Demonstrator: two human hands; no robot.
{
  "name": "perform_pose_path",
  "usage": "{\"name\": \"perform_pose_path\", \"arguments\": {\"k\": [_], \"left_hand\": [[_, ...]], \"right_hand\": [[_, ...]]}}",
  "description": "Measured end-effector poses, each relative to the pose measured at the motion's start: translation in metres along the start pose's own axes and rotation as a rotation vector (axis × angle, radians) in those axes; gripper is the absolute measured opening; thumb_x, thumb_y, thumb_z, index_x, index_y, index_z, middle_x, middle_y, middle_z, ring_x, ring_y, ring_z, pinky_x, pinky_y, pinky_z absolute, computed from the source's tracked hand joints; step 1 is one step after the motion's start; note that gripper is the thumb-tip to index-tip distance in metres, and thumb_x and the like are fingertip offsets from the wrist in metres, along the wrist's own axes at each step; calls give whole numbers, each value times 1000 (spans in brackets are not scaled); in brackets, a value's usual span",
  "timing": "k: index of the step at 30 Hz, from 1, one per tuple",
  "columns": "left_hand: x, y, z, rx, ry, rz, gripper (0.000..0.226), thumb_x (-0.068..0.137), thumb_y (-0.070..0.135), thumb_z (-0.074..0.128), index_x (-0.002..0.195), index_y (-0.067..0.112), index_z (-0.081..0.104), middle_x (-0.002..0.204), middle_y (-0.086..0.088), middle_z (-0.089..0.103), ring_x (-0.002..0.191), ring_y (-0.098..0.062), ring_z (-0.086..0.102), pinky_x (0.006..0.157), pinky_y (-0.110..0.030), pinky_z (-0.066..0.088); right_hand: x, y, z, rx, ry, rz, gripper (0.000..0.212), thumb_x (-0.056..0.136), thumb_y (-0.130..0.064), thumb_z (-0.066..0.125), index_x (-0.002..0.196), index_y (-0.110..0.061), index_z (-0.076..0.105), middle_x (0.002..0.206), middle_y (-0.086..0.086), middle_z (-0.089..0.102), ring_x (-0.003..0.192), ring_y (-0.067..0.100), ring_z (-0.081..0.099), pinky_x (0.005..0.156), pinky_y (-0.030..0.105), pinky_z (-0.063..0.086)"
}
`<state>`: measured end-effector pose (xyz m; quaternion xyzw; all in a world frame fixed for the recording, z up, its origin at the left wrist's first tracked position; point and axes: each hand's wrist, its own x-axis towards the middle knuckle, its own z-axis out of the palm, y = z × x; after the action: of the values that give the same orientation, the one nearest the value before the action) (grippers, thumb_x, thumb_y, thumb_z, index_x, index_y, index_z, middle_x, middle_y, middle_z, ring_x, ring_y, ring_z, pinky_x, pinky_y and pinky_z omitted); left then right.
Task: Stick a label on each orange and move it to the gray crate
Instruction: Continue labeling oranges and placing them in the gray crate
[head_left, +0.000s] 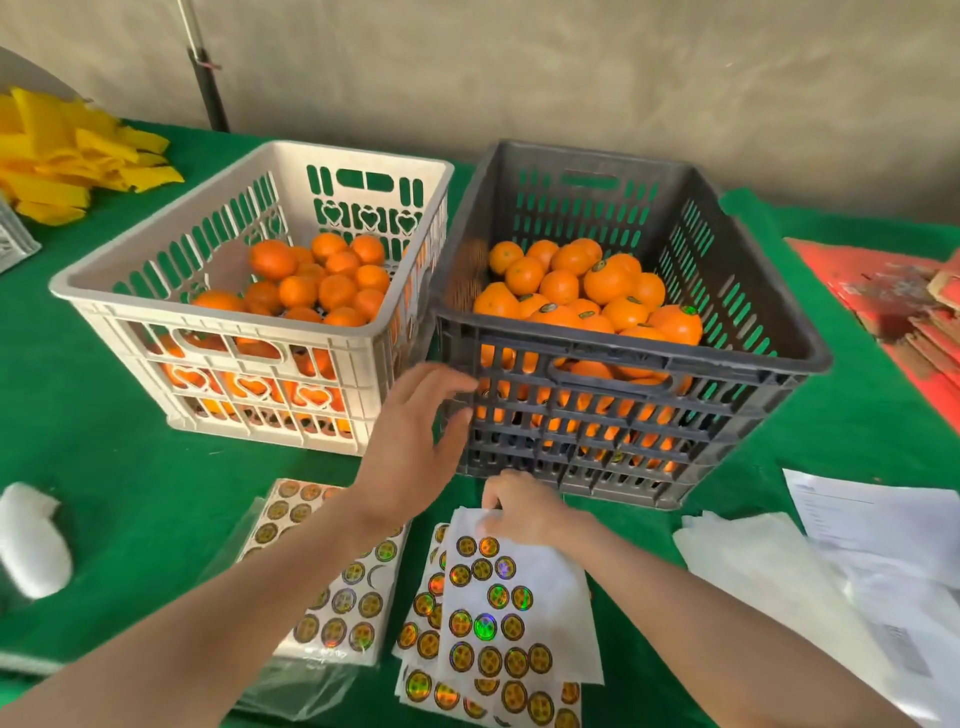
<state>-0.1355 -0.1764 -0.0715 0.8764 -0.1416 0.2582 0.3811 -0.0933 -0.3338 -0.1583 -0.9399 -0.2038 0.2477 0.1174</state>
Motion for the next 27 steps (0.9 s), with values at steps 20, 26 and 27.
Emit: {"name": "perform_pose_path", "arguments": {"k": [20, 26, 27], "left_hand": [[-40, -29, 49, -678, -473, -1154, 16, 88, -4, 59, 102, -4, 64, 94, -23, 69, 79, -30, 66, 76, -39, 57], [-38, -29, 51, -726, -456, -1210, 11, 87, -7, 56, 98, -5, 60, 93, -25, 67, 79, -35, 65, 80, -45, 54], [-39, -30, 52, -726, -459, -1213, 10, 87, -7, 56, 96, -5, 60, 92, -24, 67, 78, -34, 65, 79, -45, 54]], "right_hand": [[-61, 4, 6, -27, 707, -280, 24, 69, -20, 84, 87, -8, 74, 82, 7, 55, 76, 27, 53, 65, 36, 47], [-62, 1, 21, 31, 712, -235, 15, 74, -12, 78, 86, -5, 72, 80, 9, 60, 77, 29, 56, 69, 39, 48], [-61, 1, 21, 59, 692, -223, 12, 78, -11, 75, 86, -5, 71, 82, 9, 60, 80, 29, 55, 71, 39, 47]]}}
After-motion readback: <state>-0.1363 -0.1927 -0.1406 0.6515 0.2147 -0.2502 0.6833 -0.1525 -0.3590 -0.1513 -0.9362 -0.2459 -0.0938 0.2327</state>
